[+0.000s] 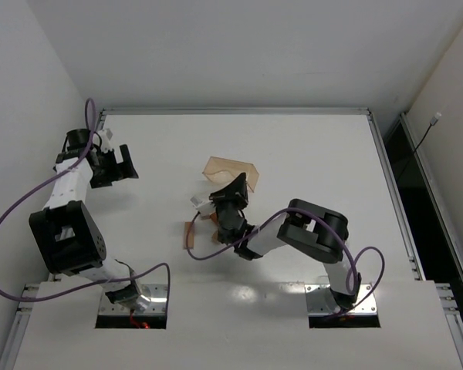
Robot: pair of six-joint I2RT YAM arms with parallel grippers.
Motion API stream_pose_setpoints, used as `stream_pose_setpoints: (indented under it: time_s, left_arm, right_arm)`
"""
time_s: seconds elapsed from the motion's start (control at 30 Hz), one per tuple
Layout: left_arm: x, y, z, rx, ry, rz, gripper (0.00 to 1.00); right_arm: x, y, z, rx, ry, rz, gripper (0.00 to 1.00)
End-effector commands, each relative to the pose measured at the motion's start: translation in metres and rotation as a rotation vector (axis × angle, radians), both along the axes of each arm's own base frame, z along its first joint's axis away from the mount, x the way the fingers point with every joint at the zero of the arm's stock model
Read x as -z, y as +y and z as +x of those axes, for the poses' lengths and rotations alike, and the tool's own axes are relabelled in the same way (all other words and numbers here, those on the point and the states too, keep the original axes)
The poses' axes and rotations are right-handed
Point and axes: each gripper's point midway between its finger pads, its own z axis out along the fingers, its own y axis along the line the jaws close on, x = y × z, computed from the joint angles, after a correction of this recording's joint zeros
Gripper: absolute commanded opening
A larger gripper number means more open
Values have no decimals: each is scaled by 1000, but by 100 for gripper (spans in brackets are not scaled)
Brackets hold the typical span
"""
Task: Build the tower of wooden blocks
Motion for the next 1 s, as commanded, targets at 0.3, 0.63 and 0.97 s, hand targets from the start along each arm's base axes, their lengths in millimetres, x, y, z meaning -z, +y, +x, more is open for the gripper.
stream_pose_setpoints:
  time_s: [0.3,0.63,0.97]
  left_arm:
    - [-25,1,1,-1,-71,21,100]
    - [-48,10,6,13,-73,73,100]
    - [-56,-7,10,92,-130,10,100]
  right_arm:
    - [-59,13,-7,88,-36,570,0]
    - [-9,51,13,208,770,950,0]
    - [8,-32,73,400,1130,1327,0]
